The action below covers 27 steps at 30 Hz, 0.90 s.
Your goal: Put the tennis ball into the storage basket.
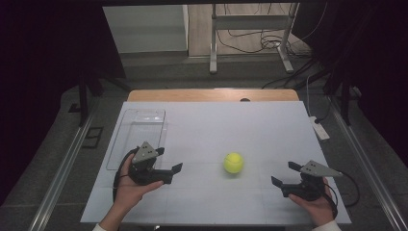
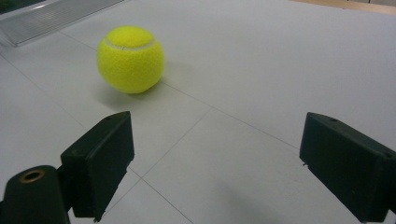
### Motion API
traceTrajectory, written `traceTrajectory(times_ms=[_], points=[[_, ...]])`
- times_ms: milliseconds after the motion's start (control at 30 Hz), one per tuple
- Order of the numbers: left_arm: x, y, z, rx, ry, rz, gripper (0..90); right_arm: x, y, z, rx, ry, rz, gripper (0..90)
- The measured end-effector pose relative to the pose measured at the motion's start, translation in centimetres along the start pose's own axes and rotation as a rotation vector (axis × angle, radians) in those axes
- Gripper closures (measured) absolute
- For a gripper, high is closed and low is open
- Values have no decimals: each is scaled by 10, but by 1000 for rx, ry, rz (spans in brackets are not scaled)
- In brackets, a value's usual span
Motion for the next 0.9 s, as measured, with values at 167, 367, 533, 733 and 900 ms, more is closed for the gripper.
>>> traceTrajectory(times_ms=[167, 367, 533, 733, 900], points=[[-2, -4, -4, 3, 12, -7, 155, 0, 0, 0, 3, 0, 0, 106], [-2, -5, -5, 8, 19, -6, 155, 0, 1, -1, 4, 0, 0, 106], [-2, -6, -7, 11, 24, -8, 155, 0, 1, -1, 5, 0, 2, 106], [-4, -7, -10, 19, 33, -14, 155, 0, 1, -1, 7, 0, 1, 106], [-6, -9, -13, 25, 42, -18, 153, 0, 1, -1, 9, 1, 4, 106]])
Point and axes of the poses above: each handheld gripper's, and its own axes: z roughly backward along the jaws, y roughly out of its underside, x roughly to its left, the point moved 7 cm from there along -z, roughly forward along the jaws, and after that the axes turned 1 degree about y, right-handed, at the moved point
